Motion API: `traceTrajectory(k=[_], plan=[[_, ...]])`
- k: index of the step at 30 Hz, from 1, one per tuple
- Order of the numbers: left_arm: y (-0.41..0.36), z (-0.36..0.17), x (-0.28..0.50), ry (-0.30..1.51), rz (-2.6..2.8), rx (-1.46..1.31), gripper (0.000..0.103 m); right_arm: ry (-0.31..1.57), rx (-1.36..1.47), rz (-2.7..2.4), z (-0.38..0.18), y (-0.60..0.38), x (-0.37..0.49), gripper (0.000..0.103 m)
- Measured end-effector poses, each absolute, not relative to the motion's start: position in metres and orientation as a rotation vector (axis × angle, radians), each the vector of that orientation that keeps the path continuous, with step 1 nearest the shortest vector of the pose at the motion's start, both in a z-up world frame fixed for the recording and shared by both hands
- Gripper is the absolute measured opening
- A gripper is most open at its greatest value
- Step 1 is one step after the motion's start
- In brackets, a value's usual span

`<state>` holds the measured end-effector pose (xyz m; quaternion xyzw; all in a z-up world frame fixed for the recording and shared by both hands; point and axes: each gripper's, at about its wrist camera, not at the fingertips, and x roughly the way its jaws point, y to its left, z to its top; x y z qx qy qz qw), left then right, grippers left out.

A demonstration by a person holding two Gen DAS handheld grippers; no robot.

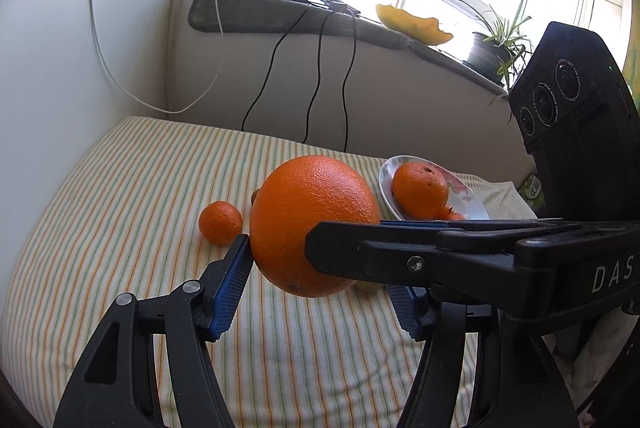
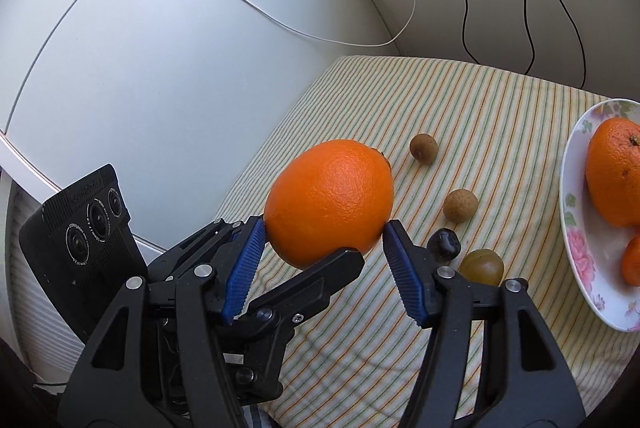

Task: Organize fruits
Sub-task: 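Lift the smooth orange with the right gripper and carry it over the plate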

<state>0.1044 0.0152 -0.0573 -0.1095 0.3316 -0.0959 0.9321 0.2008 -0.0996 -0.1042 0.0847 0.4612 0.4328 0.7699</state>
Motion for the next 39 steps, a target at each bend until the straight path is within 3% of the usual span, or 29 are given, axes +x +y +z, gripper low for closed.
traceTrajectory(k=[17, 39], plan=[[-0.064, -0.038, 0.127, 0.666, -0.312, -0.171, 0.063, 0.925, 0.21, 0.827, -0.074, -0.183, 0.194, 0.064], [-0.179, -0.048, 0.191, 0.73, -0.436, -0.129, 0.063, 0.899, 0.333, 0.664, -0.088, -0.311, 0.244, 0.064]])
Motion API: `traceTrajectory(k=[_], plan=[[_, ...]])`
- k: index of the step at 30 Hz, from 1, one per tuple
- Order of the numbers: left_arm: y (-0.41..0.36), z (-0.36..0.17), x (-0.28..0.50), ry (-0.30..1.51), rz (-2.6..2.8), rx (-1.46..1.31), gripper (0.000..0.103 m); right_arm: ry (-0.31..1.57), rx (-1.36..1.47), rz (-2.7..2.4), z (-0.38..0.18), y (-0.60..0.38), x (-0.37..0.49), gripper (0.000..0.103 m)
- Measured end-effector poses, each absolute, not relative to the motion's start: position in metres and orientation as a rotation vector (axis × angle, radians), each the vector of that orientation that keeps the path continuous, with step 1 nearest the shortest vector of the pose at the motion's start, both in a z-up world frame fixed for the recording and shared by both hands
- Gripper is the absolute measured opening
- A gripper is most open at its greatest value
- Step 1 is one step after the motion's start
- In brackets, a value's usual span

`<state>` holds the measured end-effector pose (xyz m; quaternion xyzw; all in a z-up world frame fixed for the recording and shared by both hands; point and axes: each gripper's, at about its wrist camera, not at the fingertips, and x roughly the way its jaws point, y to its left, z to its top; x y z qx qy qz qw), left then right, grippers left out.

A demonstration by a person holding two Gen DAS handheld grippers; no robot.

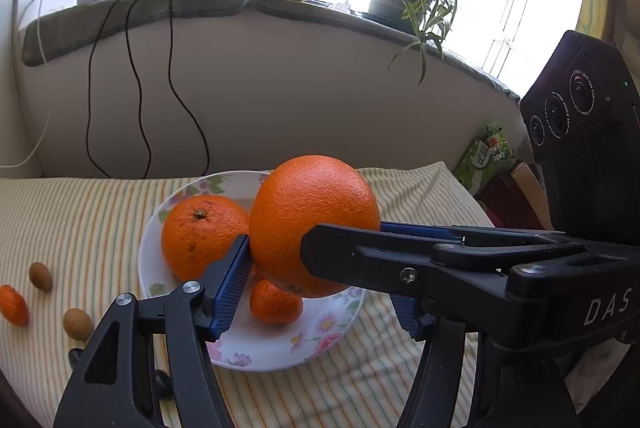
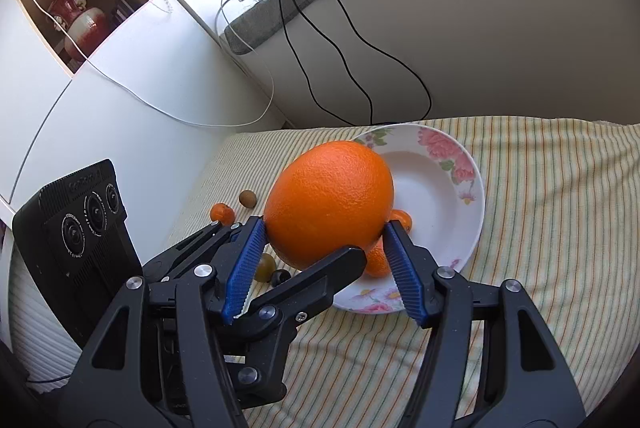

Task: Organize fruits
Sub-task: 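Lift the smooth orange with the right gripper and carry it over the plate, then lower the orange onto the plate and open the right gripper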

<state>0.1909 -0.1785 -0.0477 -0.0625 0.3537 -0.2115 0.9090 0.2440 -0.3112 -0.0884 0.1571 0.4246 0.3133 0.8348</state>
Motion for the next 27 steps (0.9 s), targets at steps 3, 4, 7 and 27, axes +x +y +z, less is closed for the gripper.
traceTrajectory(k=[3, 4, 7, 27], plan=[[-0.187, -0.051, 0.199, 0.74, -0.441, -0.134, 0.063, 0.899, 0.348, 0.65, -0.091, -0.322, 0.252, 0.064], [-0.189, -0.052, 0.202, 0.745, -0.442, -0.134, 0.063, 0.9, 0.35, 0.646, -0.092, -0.326, 0.254, 0.064], [-0.195, -0.056, 0.21, 0.757, -0.442, -0.131, 0.063, 0.902, 0.349, 0.635, -0.095, -0.331, 0.26, 0.064], [-0.202, -0.065, 0.234, 0.793, -0.407, -0.139, 0.061, 0.924, 0.34, 0.597, -0.109, -0.341, 0.295, 0.064]])
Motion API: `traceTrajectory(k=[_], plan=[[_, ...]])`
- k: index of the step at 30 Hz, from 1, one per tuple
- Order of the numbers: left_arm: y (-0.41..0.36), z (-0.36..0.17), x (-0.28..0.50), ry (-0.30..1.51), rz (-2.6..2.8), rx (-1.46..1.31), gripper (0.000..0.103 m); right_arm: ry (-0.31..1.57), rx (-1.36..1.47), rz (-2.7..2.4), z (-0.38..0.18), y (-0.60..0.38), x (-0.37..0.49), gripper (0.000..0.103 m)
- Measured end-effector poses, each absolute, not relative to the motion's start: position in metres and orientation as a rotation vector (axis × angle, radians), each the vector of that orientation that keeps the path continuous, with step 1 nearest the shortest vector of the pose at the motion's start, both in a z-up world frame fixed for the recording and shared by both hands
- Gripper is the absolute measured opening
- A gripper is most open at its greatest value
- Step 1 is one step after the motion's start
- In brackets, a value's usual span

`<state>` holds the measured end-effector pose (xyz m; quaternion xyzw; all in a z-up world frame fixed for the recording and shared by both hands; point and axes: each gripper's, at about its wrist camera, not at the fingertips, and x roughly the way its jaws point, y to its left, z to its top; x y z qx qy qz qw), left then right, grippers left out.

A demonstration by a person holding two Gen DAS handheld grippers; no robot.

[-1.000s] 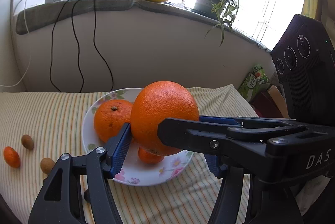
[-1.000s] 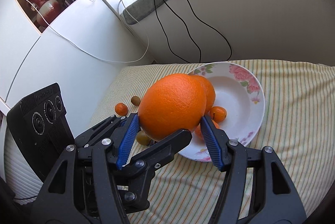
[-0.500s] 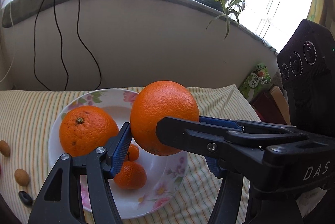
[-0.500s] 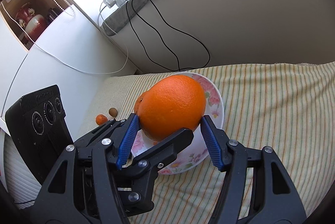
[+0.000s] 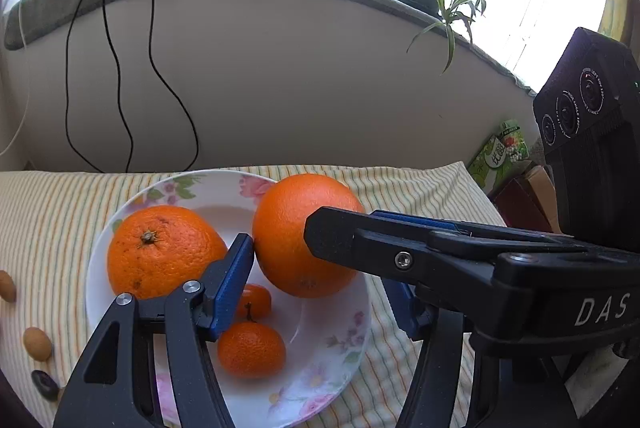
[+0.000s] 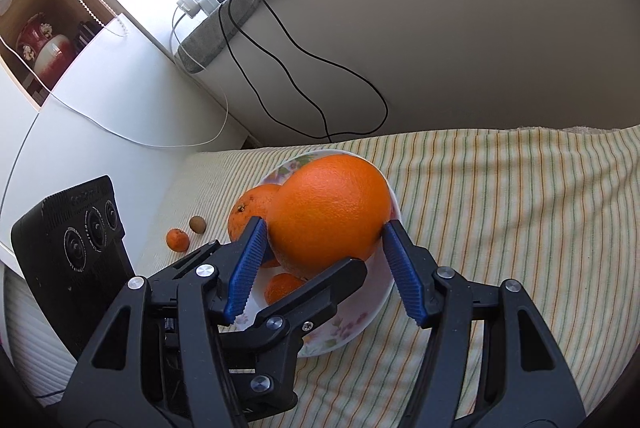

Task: Organize fruits
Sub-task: 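Lower the orange onto the plate and open the right gripper, then move the right gripper to the dark purple plums and close on them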

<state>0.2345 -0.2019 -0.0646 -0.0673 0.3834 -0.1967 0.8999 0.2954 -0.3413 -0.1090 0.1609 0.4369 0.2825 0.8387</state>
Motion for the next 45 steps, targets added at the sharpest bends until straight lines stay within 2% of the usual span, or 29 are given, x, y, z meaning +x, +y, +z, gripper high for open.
traceTrajectory(k=[9, 13, 24, 32, 45], plan=[[-0.197, -0.055, 0.215, 0.775, -0.414, -0.106, 0.062, 0.881, 0.422, 0.57, -0.099, -0.362, 0.293, 0.064], [-0.196, -0.049, 0.205, 0.763, -0.427, -0.096, 0.062, 0.87, 0.406, 0.553, -0.096, -0.362, 0.284, 0.072], [-0.16, -0.034, 0.164, 0.714, -0.427, -0.103, 0.062, 0.791, 0.348, 0.532, -0.077, -0.36, 0.243, 0.078], [-0.138, -0.029, 0.137, 0.664, -0.416, -0.094, 0.062, 0.758, 0.325, 0.52, -0.072, -0.35, 0.217, 0.078], [-0.073, -0.047, 0.103, 0.694, -0.311, -0.122, 0.061, 0.682, 0.233, 0.494, -0.064, -0.327, 0.177, 0.078]])
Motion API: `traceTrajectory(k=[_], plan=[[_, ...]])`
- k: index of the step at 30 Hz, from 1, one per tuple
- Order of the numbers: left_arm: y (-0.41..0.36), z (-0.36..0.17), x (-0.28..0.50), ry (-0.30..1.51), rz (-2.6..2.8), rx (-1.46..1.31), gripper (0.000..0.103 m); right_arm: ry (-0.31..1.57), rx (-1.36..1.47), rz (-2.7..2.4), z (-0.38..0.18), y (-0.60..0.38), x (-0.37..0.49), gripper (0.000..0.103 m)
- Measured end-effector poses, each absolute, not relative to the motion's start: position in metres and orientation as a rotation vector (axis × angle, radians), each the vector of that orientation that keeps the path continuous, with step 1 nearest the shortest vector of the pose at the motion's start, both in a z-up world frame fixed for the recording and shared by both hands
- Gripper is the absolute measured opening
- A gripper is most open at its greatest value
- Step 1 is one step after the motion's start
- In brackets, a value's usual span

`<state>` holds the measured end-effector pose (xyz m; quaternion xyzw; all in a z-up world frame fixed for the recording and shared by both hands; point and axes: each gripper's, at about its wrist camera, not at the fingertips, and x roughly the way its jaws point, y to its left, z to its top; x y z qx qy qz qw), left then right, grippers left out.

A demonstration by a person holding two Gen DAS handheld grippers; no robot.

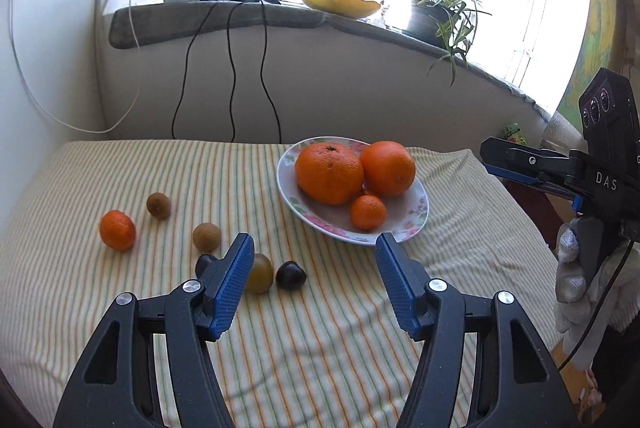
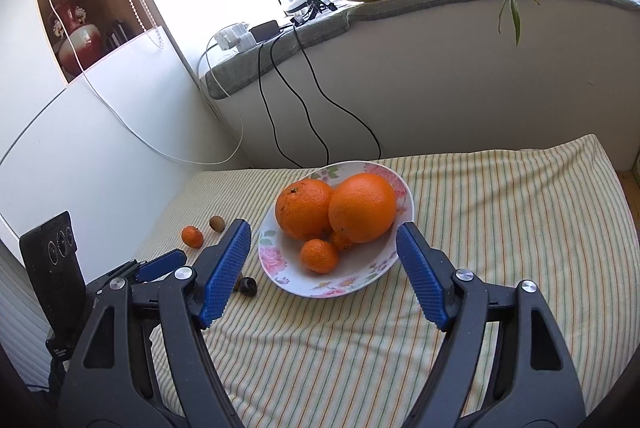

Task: Organize fruits
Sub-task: 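Move the right gripper to the dark purple plums and close on them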

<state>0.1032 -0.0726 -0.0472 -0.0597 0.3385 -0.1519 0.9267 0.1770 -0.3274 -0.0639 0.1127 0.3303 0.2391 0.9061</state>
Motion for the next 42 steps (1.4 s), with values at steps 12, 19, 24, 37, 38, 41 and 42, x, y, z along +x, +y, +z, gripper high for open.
traceTrajectory(k=[12, 19, 24, 37, 38, 41, 42], plan=[[-0.018, -0.08, 0.093, 0.764, -0.25, -0.196, 0.039, 0.731, 0.032, 0.601, -0.086, -0.256, 0.149, 0.079], [-0.01, -0.088, 0.105, 0.792, -0.237, -0.216, 0.034, 0.795, 0.003, 0.658, -0.107, -0.227, 0.153, 0.066], [-0.01, -0.095, 0.117, 0.814, -0.239, -0.201, 0.032, 0.835, -0.031, 0.685, -0.121, -0.21, 0.158, 0.056], [-0.014, -0.109, 0.141, 0.88, -0.247, -0.119, 0.029, 0.897, -0.165, 0.667, -0.149, -0.179, 0.179, 0.04], [-0.015, -0.109, 0.143, 0.884, -0.249, -0.113, 0.029, 0.899, -0.171, 0.662, -0.151, -0.178, 0.18, 0.04], [-0.016, -0.11, 0.148, 0.891, -0.252, -0.102, 0.029, 0.903, -0.18, 0.659, -0.156, -0.176, 0.183, 0.039], [-0.016, -0.11, 0.149, 0.892, -0.253, -0.104, 0.029, 0.905, -0.179, 0.661, -0.158, -0.175, 0.184, 0.039]])
